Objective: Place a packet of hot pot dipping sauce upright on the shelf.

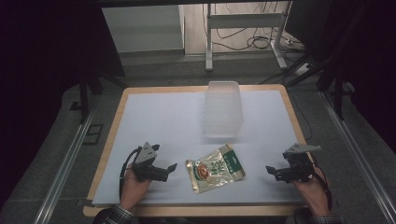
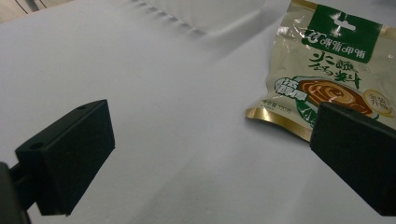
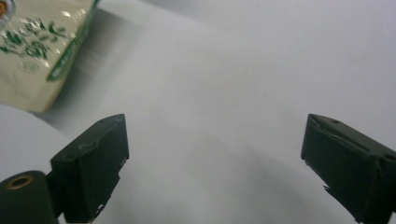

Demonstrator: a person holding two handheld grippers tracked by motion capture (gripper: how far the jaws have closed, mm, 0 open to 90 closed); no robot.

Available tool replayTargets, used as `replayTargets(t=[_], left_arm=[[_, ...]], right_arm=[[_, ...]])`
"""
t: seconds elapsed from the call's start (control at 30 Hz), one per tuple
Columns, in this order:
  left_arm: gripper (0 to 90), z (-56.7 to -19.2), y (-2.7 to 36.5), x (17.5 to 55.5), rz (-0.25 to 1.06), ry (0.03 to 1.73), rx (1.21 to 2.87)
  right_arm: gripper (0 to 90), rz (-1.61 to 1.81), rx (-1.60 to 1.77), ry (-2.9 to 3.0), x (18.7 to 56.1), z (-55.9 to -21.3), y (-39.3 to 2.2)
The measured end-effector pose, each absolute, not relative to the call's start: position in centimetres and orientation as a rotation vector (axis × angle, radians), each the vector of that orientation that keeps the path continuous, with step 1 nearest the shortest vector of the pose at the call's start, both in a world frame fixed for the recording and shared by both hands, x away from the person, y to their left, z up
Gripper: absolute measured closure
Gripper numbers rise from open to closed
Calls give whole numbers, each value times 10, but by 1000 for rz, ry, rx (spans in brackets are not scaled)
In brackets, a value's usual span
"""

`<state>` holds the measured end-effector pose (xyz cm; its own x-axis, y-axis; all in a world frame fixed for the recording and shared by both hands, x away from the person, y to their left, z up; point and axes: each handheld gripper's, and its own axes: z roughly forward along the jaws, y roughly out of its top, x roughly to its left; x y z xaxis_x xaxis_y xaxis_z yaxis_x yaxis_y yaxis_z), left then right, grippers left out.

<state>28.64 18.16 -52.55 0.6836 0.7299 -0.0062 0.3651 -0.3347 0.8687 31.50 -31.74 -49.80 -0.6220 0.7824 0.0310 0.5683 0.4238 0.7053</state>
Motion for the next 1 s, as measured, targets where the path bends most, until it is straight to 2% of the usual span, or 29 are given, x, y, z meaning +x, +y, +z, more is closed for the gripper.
replayTargets(t=[1.0], left_arm=[[3,-527,180,287,473,845,1966]], right_arm=[[27,1022,1074,2405,316,-500,-312]])
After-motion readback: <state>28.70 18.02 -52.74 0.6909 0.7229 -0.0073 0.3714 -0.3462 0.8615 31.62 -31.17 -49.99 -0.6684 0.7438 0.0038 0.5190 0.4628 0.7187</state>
